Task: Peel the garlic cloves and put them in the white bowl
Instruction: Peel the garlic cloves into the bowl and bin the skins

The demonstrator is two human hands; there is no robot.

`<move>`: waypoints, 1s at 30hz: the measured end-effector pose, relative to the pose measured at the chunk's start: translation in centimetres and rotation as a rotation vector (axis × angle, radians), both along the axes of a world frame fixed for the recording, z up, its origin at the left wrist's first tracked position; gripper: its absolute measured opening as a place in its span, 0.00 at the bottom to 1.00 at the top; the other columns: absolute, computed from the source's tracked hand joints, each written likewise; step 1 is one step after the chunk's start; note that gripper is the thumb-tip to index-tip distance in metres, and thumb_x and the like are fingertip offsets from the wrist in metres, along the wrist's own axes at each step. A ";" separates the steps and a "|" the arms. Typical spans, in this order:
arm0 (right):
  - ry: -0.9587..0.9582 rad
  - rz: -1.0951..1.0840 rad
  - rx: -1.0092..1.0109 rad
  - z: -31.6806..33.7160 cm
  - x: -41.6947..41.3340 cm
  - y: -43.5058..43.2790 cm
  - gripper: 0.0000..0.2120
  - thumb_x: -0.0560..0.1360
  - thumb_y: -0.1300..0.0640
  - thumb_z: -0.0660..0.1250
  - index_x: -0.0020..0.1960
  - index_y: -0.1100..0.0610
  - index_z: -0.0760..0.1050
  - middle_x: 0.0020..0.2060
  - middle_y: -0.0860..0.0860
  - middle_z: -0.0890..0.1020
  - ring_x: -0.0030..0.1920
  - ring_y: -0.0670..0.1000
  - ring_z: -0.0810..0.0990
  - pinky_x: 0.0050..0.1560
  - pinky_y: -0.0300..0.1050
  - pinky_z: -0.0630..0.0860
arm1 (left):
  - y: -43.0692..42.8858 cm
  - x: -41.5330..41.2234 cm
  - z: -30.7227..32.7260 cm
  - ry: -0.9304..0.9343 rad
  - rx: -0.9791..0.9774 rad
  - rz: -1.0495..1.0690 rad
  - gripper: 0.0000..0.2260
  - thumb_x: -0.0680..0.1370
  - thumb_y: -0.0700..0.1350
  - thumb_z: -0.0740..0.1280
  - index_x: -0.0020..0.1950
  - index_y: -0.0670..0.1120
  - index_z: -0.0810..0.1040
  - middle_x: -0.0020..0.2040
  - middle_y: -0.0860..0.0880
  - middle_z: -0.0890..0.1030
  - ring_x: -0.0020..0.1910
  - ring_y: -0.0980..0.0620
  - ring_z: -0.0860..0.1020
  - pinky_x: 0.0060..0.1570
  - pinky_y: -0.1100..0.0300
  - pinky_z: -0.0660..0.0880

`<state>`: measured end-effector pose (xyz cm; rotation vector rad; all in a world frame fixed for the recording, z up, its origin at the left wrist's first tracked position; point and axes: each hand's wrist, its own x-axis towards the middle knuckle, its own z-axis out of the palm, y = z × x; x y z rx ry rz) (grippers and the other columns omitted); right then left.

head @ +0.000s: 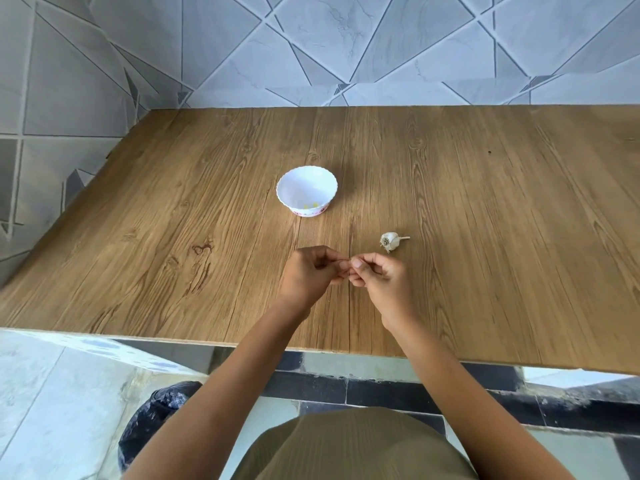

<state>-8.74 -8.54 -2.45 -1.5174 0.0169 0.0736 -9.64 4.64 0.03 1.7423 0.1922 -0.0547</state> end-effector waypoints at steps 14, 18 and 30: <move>-0.061 0.216 -0.209 0.6 0.9 -1.4 0.04 0.75 0.64 0.67 0.43 0.58 0.80 0.34 0.51 0.82 0.33 0.42 0.81 0.36 0.33 0.77 | 0.6 -0.1 -0.4 -0.093 0.188 0.049 0.03 0.71 0.36 0.73 0.43 0.42 0.83 0.38 0.45 0.84 0.37 0.51 0.82 0.43 0.58 0.80; -0.053 0.298 -0.243 1.0 1.2 -1.8 0.05 0.77 0.65 0.65 0.44 0.59 0.78 0.34 0.51 0.81 0.32 0.41 0.79 0.36 0.34 0.77 | 1.3 -0.2 0.2 0.046 -0.073 -0.065 0.03 0.74 0.35 0.70 0.46 0.40 0.81 0.39 0.43 0.83 0.39 0.52 0.81 0.42 0.61 0.80; -0.297 0.071 -0.563 -1.4 1.4 -1.5 0.08 0.68 0.57 0.76 0.35 0.58 0.78 0.29 0.43 0.78 0.29 0.41 0.74 0.31 0.33 0.69 | 2.2 0.0 0.0 0.161 -0.209 0.005 0.03 0.75 0.36 0.69 0.47 0.40 0.81 0.37 0.47 0.83 0.36 0.56 0.81 0.37 0.66 0.78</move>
